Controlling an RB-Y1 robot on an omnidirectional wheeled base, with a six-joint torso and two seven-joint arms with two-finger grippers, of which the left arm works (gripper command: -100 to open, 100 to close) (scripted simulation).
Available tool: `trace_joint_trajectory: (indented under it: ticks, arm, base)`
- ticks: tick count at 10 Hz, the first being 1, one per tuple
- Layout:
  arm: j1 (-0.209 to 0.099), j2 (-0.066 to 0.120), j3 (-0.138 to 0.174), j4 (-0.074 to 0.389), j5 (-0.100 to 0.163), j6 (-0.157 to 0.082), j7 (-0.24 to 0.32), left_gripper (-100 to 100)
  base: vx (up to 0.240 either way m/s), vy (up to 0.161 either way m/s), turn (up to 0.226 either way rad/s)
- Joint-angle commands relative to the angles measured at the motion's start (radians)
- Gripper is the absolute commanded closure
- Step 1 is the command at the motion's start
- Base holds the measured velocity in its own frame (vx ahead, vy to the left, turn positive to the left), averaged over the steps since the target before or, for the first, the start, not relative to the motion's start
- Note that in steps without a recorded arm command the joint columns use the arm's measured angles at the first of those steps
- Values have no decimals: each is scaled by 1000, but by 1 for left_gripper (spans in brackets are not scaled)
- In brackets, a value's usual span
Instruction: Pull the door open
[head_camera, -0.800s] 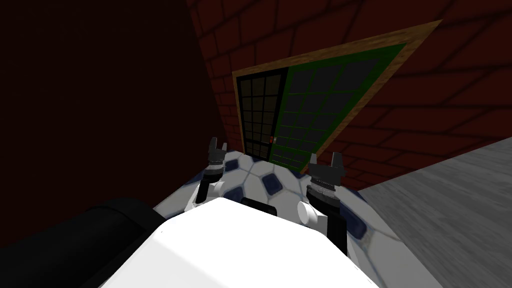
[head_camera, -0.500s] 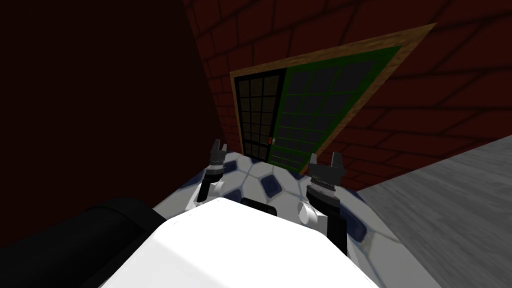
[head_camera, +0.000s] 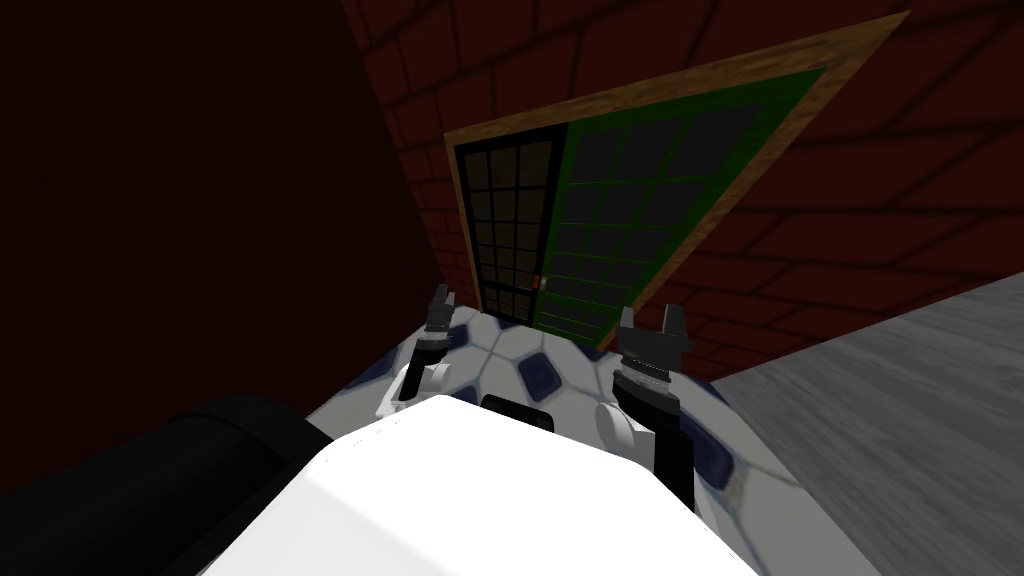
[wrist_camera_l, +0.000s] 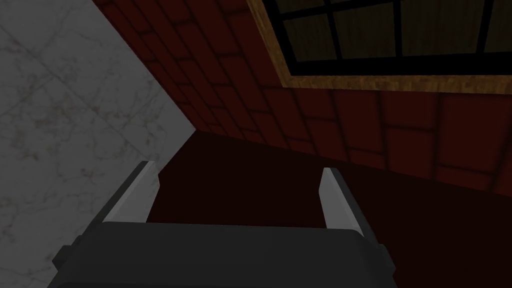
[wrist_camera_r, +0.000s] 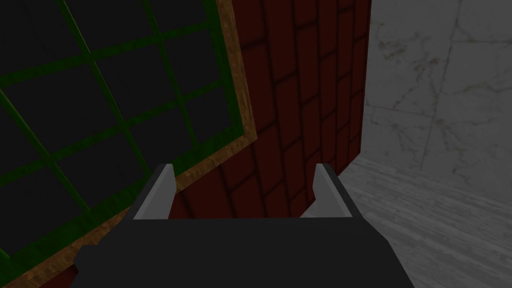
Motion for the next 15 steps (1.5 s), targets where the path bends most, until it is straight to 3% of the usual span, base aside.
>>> trace_joint_trajectory:
  ticks: [1,15]
  arm:
    - [-7,8,10,43,-11,-13,-43,-100]
    - [-68,43,79,331,-82,-84,-314,-100]
  base:
    - [137,-48,-72]
    - [104,-31,-58]
